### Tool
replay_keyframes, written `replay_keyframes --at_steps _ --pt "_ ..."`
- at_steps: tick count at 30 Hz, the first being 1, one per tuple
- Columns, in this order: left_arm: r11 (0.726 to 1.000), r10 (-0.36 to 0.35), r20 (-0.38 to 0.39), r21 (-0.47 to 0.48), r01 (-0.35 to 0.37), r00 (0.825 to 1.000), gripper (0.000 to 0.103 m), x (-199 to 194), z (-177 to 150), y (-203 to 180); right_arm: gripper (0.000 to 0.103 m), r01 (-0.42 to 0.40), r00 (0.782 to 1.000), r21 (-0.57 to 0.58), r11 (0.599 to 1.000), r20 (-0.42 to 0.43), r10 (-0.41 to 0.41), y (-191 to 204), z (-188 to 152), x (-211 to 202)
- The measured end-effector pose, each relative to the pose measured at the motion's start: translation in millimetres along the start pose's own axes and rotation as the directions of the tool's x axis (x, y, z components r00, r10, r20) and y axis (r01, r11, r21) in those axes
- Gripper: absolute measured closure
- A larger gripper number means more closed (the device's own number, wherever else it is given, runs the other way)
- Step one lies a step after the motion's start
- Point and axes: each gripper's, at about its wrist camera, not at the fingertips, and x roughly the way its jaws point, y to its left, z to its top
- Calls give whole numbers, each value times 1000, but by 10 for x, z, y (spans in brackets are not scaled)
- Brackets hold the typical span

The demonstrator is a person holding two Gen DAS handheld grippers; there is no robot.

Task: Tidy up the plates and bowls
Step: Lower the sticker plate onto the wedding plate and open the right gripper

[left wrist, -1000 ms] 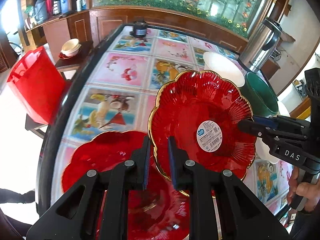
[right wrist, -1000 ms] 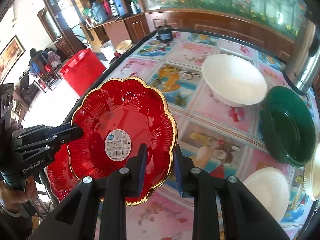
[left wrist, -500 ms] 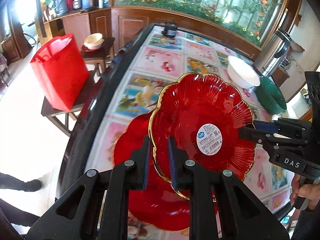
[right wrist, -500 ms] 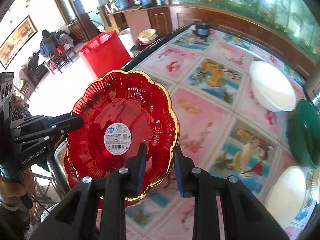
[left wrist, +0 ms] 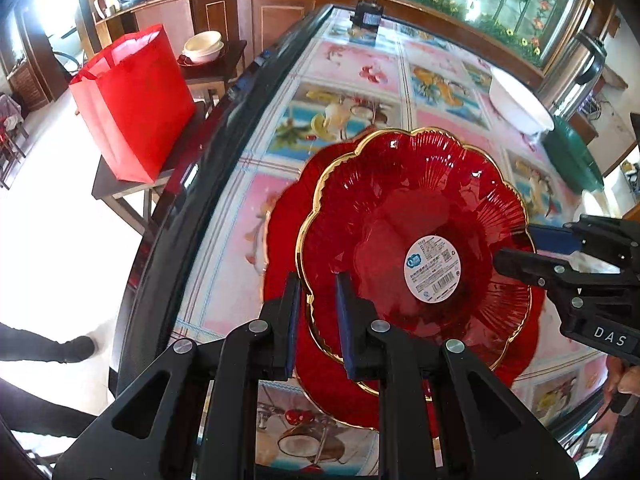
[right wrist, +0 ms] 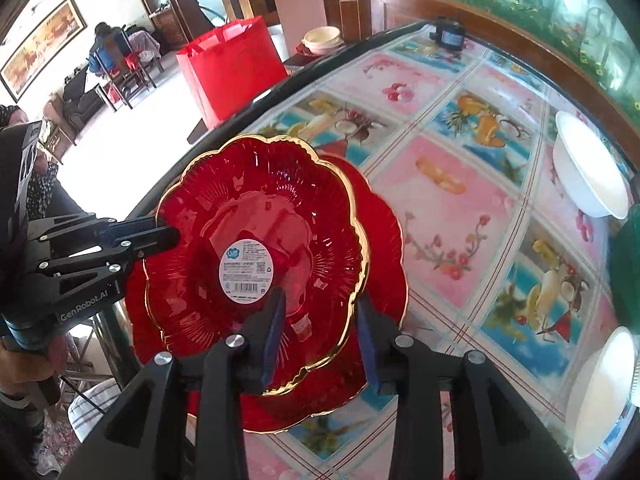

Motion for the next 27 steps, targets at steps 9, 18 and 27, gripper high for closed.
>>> replay_keyframes --at_steps 9,18,27 --pt "998 43 8 40 -44 999 87 64 -22 -46 63 55 998 -60 997 -31 -56 84 -71 129" --pt "998 47 13 43 -48 999 80 92 13 -68 59 116 992 -119 986 -44 -122 171 -54 193" --pt "996 74 37 49 -76 997 77 80 36 -105 52 118 989 -145 982 -70 -130 179 -40 154"
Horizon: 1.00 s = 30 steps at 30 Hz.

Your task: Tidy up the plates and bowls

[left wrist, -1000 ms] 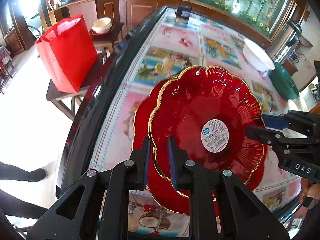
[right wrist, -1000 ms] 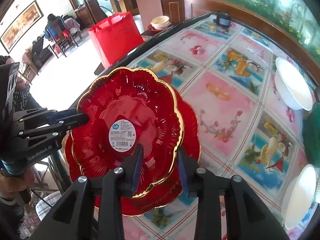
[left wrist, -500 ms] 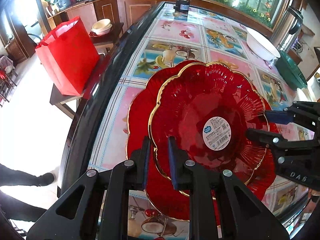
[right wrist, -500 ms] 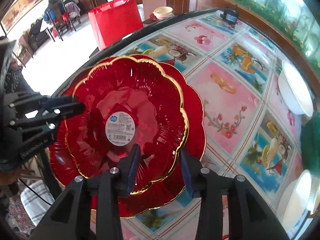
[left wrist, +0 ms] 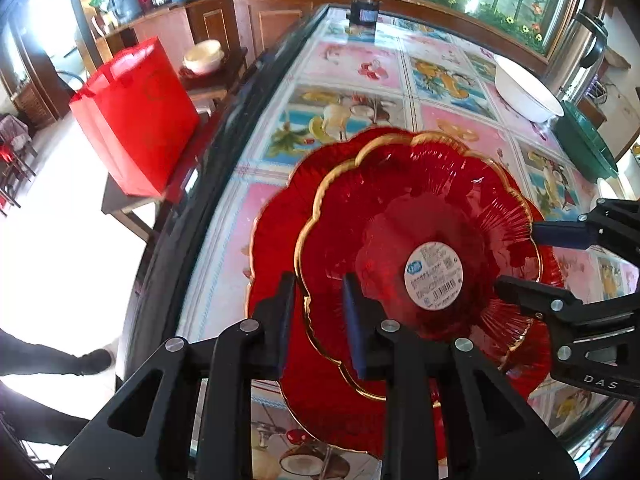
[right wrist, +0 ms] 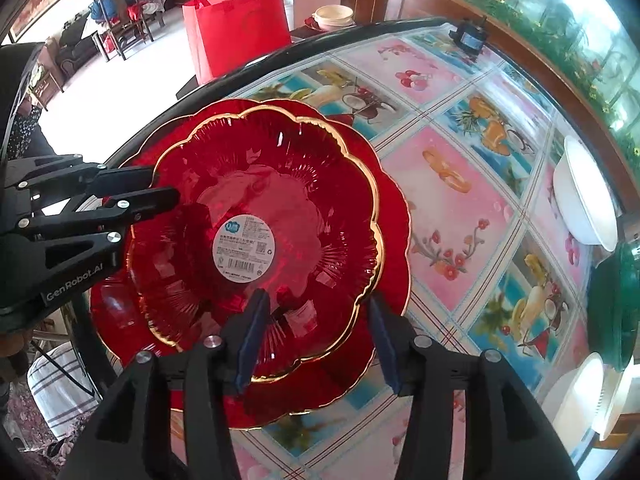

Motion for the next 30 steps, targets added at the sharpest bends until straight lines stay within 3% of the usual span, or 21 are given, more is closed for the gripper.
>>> replay_keyframes --at_steps 6,11,16,23,30 --pt "999 35 110 6 -35 993 49 -191 2 -51 43 18 999 -3 1000 28 -18 -1 27 -58" --pt "999 35 173 -11 -34 984 48 -331 13 -42 43 -2 998 31 1000 64 0 -55 -2 -125" --pt "999 37 219 -22 -33 975 44 -428 42 -92 34 -72 986 113 991 156 54 -165 -84 -315" --pt "999 -18 244 -23 25 970 40 -469 77 -300 27 -208 955 223 952 255 149 -316 -250 -450" --pt "998 -63 237 -9 67 969 40 -446 118 -546 24 -248 944 287 925 288 163 -489 -412 -495"
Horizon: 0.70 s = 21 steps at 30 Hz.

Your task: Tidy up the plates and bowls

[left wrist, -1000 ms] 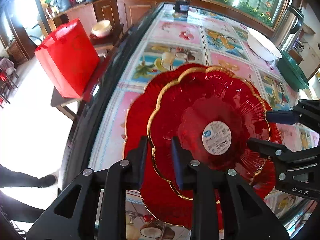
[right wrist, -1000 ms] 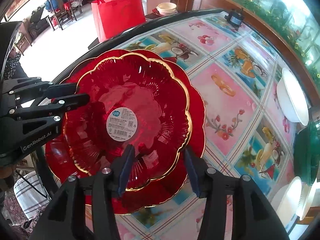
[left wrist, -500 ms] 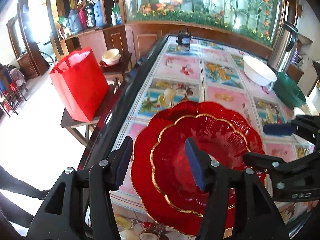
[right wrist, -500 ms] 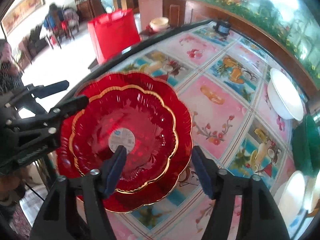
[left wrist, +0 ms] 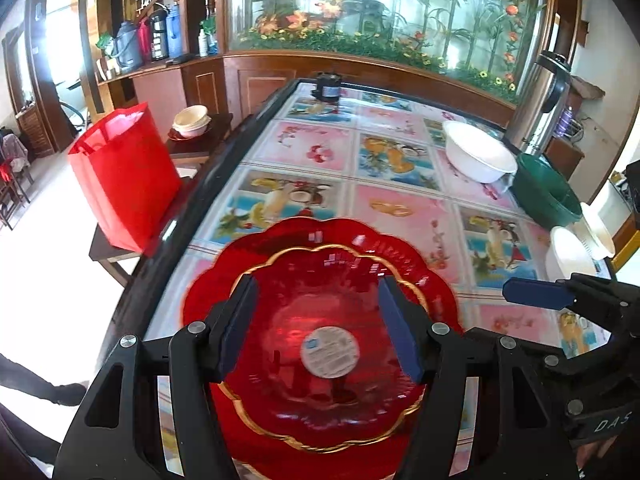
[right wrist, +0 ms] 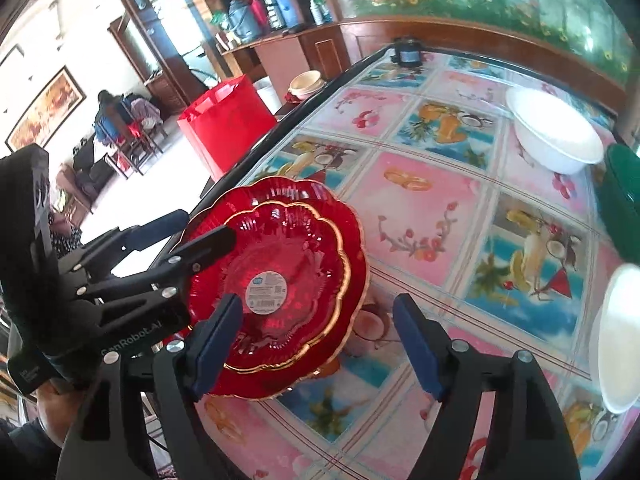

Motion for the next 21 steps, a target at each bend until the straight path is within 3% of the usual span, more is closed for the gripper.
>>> replay_keyframes --at_steps 10,21 --pt "997 -75 -4 23 75 997 40 70 84 -471 23 82 995 60 995 52 -86 -324 -110 -287" --pt "988 -132 -20 77 133 991 40 175 213 -1066 22 107 988 163 981 90 -123 -865 -279 -663"
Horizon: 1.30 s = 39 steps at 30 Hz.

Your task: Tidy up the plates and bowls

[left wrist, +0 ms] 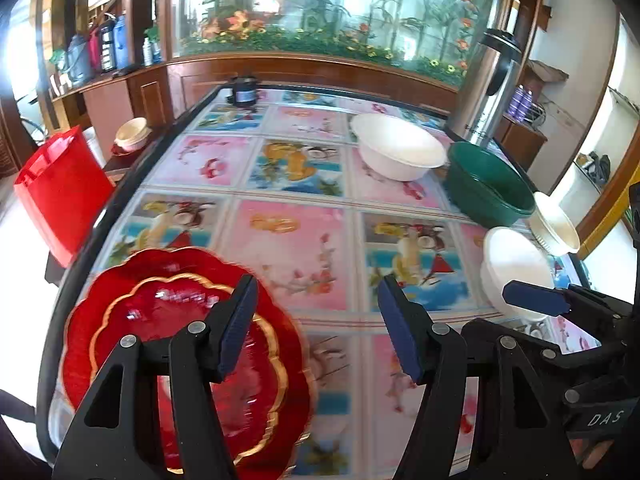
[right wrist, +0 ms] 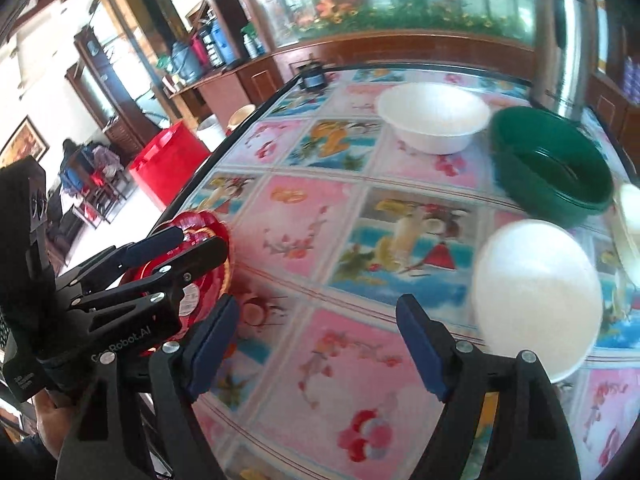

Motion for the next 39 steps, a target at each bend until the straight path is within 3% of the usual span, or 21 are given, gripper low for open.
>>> replay_keyframes --at_steps 19,39 --pt "992 -85 -30 91 88 996 40 361 268 -930 22 60 996 142 988 63 -70 -948 -13 -445" --pt "986 -103 -63 126 110 993 40 666 425 -1394 21 84 993 197 977 69 -99 -1397 37 -530"
